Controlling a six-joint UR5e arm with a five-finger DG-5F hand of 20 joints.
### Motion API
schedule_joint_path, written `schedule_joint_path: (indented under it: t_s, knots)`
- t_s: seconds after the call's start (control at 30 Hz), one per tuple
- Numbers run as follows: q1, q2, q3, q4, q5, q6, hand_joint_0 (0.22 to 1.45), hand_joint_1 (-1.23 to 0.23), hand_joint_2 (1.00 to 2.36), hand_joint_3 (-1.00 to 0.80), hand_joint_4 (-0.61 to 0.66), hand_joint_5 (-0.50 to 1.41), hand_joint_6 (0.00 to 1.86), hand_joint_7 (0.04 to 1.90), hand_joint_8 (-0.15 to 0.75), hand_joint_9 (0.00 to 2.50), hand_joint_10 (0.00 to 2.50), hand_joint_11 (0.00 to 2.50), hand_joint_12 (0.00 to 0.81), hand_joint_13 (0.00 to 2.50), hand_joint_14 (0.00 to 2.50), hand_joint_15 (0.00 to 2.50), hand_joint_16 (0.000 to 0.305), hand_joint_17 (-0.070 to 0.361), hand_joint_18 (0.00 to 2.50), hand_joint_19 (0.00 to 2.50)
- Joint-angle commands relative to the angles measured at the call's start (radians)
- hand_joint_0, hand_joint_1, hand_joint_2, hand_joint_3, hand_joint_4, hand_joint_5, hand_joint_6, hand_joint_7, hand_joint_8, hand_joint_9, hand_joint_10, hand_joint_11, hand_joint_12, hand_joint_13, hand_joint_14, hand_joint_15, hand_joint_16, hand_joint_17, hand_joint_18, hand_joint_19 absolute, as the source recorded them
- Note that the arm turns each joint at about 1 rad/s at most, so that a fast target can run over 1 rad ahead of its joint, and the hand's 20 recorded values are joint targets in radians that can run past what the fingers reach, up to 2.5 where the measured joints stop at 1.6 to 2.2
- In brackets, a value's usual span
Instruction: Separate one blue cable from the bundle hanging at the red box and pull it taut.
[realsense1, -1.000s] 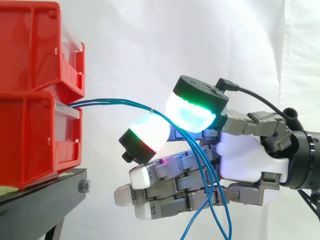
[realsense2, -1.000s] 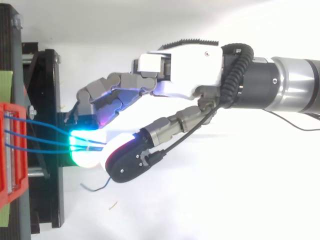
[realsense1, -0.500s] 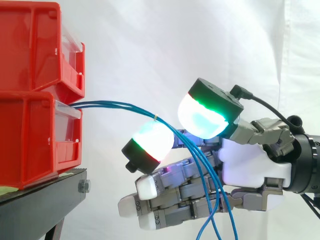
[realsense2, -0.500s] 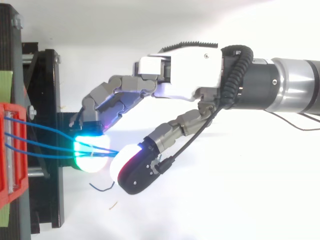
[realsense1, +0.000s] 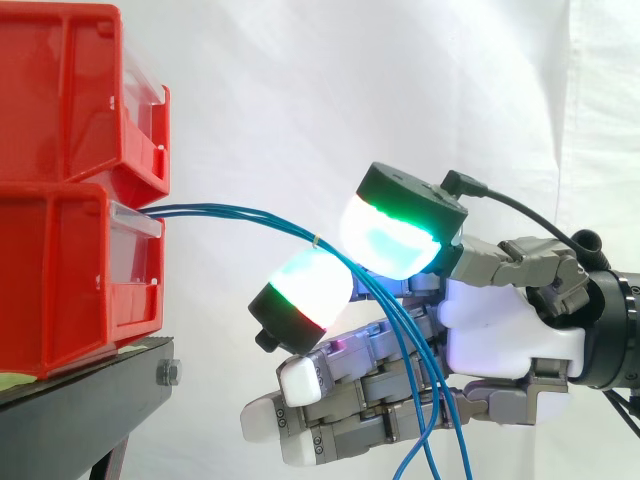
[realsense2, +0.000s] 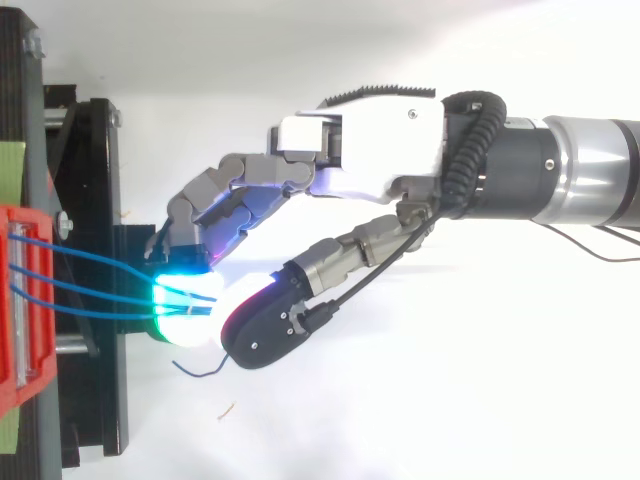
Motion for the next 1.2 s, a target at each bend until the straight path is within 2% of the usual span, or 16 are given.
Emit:
schedule_joint_path:
  t_s: [0.0,0.17,0.33,0.73,0.93,1.0,1.03,1.17]
  knots:
    - [0.002,0.0,0.0,0.0,0.0,0.001,0.62,-0.7,1.01,-0.3,0.13,-0.18,0.82,0.95,0.291,0.7,0.01,0.47,0.284,0.6,0.01,0.21,0.024,0.054,0.38,0.08]
    - [0.003,0.0,0.0,0.0,0.002,0.008,0.63,-0.74,1.01,-0.31,0.13,-0.19,0.83,0.93,0.289,0.73,0.02,0.54,0.287,0.61,0.01,0.2,0.024,0.054,0.39,0.06]
    - [0.003,0.0,0.0,0.0,0.002,0.024,0.64,-0.75,1.01,-0.34,0.13,-0.19,0.83,0.9,0.291,0.81,0.02,0.73,0.291,0.65,0.01,0.24,0.023,0.053,0.41,0.07]
    - [0.002,-0.001,0.0,-0.031,-0.009,0.066,0.7,-0.87,1.0,-0.47,0.15,-0.19,0.85,0.88,0.288,0.86,0.02,0.84,0.289,0.69,0.01,0.27,0.024,0.053,0.51,0.09]
    - [0.003,-0.001,0.0,-0.041,-0.012,0.066,0.59,-0.74,1.0,-0.5,0.15,-0.18,0.84,0.92,0.302,0.9,0.02,0.82,0.289,0.72,0.01,0.29,0.024,0.053,0.51,0.13]
    - [0.003,0.0,0.0,-0.051,-0.017,0.066,0.59,-0.71,1.0,-0.5,0.15,-0.17,0.83,0.93,0.304,0.92,0.02,0.82,0.293,0.73,0.01,0.29,0.023,0.052,0.52,0.14]
    - [0.003,-0.001,0.0,-0.051,-0.017,0.066,0.6,-0.64,1.0,-0.5,0.15,-0.17,0.83,0.93,0.298,0.93,0.02,0.83,0.289,0.73,0.01,0.29,0.023,0.052,0.51,0.15]
    - [0.0,-0.001,0.0,-0.052,-0.018,0.067,0.61,-0.63,1.0,-0.47,0.12,-0.17,0.83,0.95,0.297,0.93,0.02,0.82,0.287,0.73,0.01,0.3,0.023,0.051,0.51,0.16]
